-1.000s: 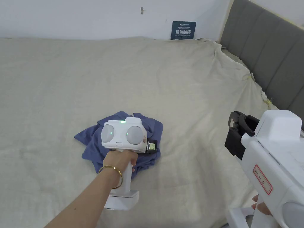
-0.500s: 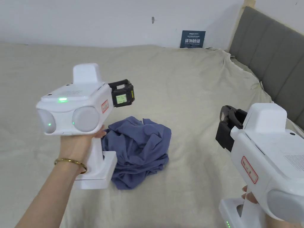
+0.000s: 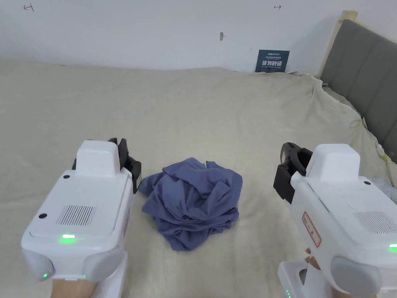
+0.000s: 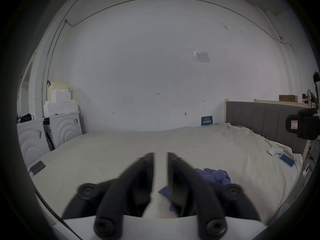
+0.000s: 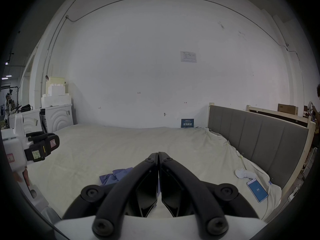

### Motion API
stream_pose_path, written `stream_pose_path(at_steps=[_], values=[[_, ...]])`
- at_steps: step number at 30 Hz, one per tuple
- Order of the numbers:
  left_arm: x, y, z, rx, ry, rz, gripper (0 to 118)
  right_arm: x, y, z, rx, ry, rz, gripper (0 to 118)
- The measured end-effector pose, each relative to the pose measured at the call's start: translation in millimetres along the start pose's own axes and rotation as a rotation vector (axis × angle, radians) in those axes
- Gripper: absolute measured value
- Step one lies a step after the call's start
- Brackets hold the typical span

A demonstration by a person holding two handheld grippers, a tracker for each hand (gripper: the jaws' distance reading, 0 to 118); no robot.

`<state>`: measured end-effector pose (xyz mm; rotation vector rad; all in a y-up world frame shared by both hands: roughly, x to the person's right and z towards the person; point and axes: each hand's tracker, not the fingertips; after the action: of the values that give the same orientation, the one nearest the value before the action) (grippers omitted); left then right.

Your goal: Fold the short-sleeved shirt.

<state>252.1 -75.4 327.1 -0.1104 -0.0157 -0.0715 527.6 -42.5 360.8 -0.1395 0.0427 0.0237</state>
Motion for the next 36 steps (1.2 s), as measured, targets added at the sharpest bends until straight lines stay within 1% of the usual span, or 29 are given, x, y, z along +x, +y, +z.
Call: stream_pose_path(at_steps=[2, 10, 16, 27, 28, 29, 30, 32, 33, 34, 36], values=[[0.4, -5.3, 1.9, -0.008, -0.001, 0.019, 0, -5.1, -3.1, 3.2, -0.005, 0.007, -0.001, 0], [-2.6, -15.8, 8.5, -0.061, -0.003, 0.077, 0, -6.1, -17.2, 8.9, -0.03, 0.018, -0.006, 0], [-6.8, -18.7, 9.7, -0.071, 0.001, 0.087, 0, -5.8, -21.8, 7.5, -0.046, 0.017, -0.016, 0], [-10.4, -19.0, 11.5, -0.084, -0.008, 0.091, 0, -8.6, -12.7, 0.8, -0.067, 0.012, -0.008, 0], [-10.6, -17.5, 10.4, -0.082, -0.009, 0.092, 0, -12.0, -8.6, 0.9, -0.066, 0.01, -0.007, 0], [-10.6, -16.2, 10.0, -0.081, -0.01, 0.093, 0, -12.6, -6.2, -0.5, -0.074, 0.009, -0.005, 3], [-10.8, -14.1, 9.4, -0.081, -0.01, 0.094, 0, -13.0, -3.8, -2.6, -0.088, 0.009, -0.003, 15], [-11.4, -10.0, 9.9, -0.068, -0.01, 0.096, 0, -6.6, -1.0, -12.0, -0.107, 0.018, -0.021, 77], [-11.6, -8.4, 10.6, -0.064, -0.01, 0.096, 0, -5.6, 1.0, -16.8, -0.14, 0.03, -0.014, 102], [-12.2, -6.2, 11.5, -0.058, -0.012, 0.096, 0, -4.8, 4.4, -24.2, -0.175, 0.026, -0.011, 114], [-13.0, -2.6, 13.4, -0.044, -0.009, 0.097, 0, -0.9, 8.0, -40.4, -0.219, 0.032, -0.018, 116]])
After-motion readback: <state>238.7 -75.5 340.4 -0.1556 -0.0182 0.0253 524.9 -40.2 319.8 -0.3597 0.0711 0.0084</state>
